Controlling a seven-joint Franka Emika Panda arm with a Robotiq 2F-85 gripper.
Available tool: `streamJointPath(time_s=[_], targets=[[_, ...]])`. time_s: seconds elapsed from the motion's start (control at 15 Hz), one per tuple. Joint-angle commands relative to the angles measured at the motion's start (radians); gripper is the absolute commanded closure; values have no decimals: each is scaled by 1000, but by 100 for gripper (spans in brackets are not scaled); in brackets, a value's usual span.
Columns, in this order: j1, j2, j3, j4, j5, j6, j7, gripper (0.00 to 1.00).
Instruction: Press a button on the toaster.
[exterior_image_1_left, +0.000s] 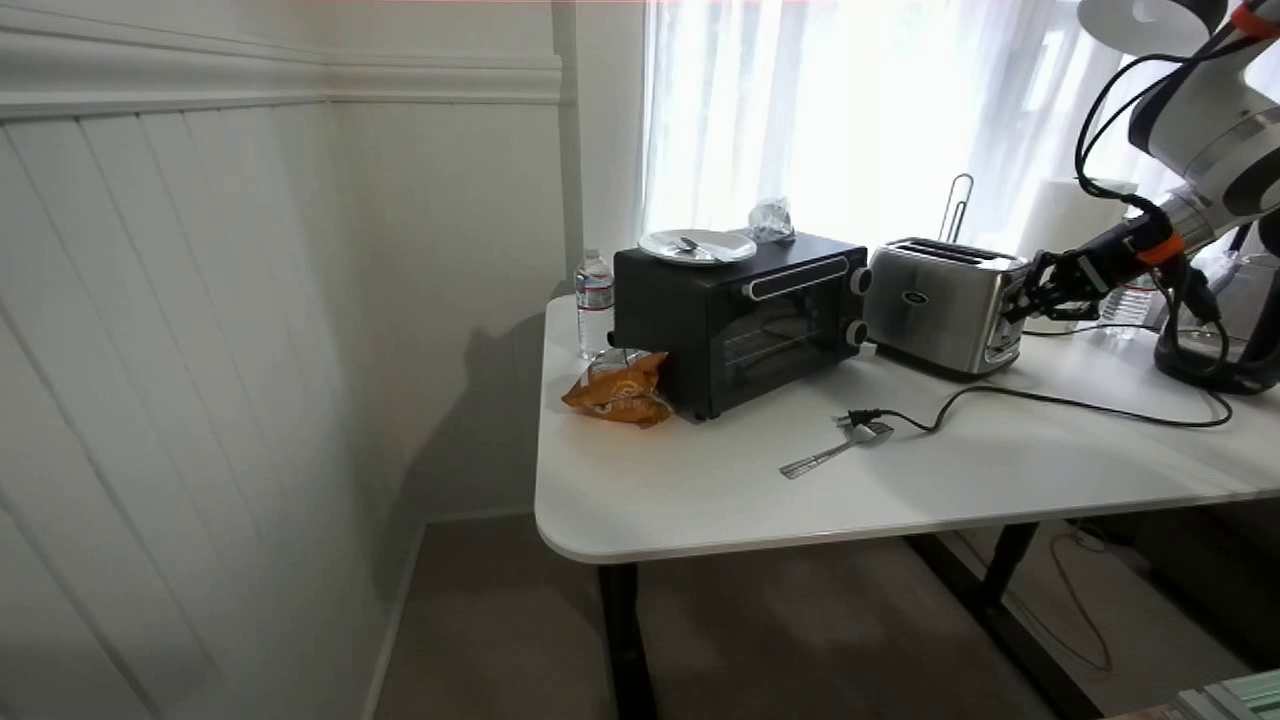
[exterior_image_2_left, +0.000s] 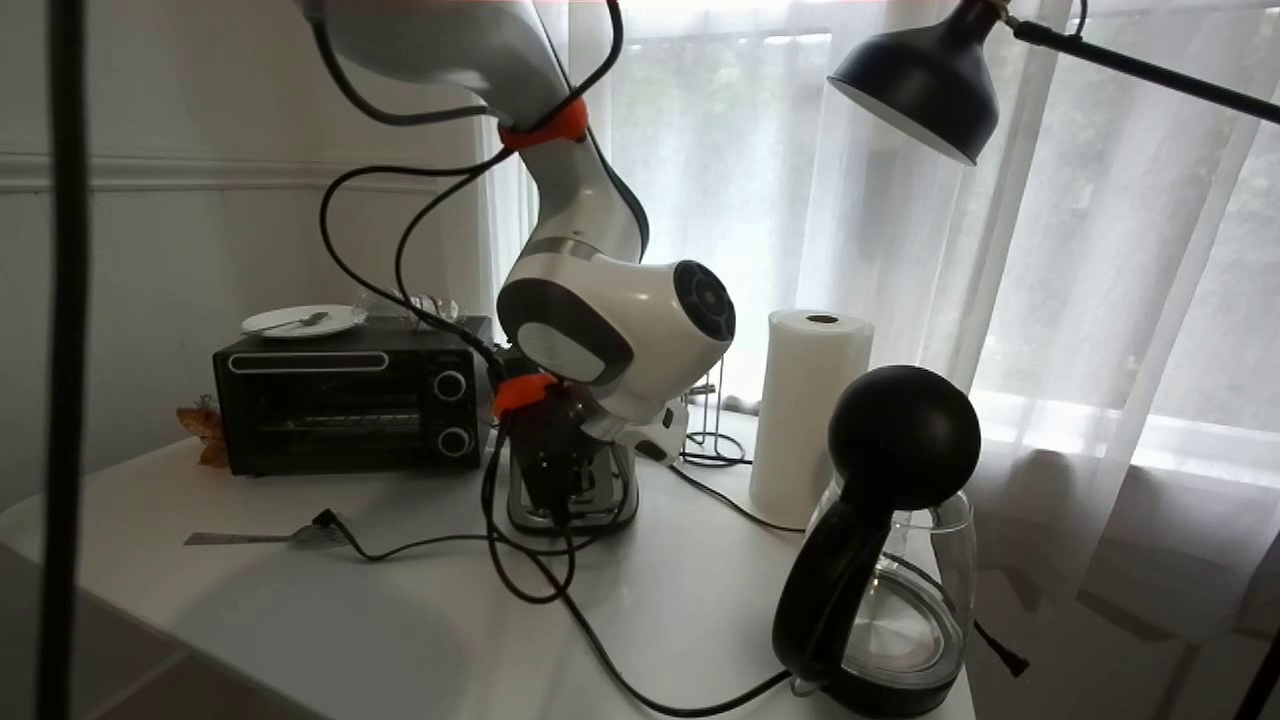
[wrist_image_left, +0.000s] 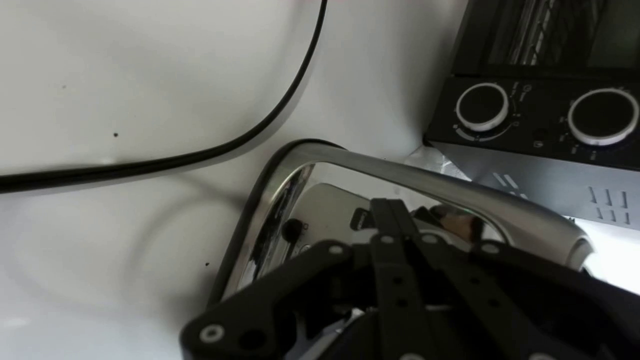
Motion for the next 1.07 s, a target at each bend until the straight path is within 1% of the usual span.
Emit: streamJointPath(time_s=[0.0,0.27,0.67,0.8,1.0], targets=[[2,9,14,16,55,28,-4,98],[3,7,19,17,104,28,-25,98],[23,13,31,21,119,69,-26,98],[25,13,30,18,109,77,-19,98],[26,0,19,4,62,74,10,98]])
